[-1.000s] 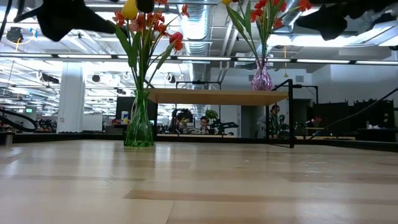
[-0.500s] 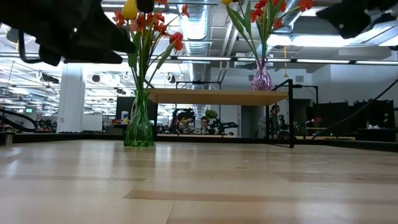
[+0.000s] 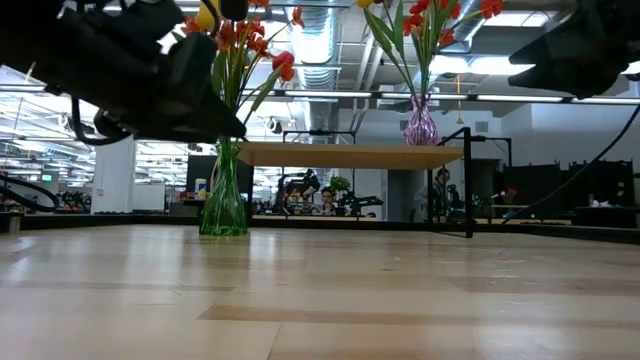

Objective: Pick and place flowers into a vace then onto a shelf
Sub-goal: Put the green vase on the shelf

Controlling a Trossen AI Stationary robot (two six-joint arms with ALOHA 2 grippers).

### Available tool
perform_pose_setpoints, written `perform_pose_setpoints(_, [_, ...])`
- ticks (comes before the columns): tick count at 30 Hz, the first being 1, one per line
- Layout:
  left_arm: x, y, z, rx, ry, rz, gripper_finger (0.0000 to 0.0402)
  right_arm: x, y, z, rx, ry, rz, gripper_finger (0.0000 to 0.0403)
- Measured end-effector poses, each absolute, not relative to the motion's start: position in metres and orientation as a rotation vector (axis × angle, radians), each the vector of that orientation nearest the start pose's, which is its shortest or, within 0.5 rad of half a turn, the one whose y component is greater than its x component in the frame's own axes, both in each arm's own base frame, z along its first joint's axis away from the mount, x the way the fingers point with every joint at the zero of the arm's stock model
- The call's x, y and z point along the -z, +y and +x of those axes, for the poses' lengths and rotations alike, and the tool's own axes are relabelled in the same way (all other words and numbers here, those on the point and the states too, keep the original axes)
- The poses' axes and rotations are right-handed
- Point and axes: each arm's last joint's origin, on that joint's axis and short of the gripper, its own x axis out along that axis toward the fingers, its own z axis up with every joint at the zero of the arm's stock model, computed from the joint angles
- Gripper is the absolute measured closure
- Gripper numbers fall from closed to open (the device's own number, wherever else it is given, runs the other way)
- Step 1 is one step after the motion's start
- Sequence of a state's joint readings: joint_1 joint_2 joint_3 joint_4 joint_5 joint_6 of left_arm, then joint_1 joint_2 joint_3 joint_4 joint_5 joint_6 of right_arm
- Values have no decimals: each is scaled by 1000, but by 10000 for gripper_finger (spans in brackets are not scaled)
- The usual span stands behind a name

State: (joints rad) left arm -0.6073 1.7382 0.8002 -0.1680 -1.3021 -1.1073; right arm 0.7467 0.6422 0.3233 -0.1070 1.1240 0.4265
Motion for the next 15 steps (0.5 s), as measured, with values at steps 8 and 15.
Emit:
perform_pose_setpoints(8, [-134, -136, 256, -885, 170, -195, 157, -209, 71, 116, 414, 180, 12, 145])
perform_pose_setpoints(15, [-130, -131, 242, -933, 129, -211, 157, -209, 71, 116, 410, 184, -7, 145])
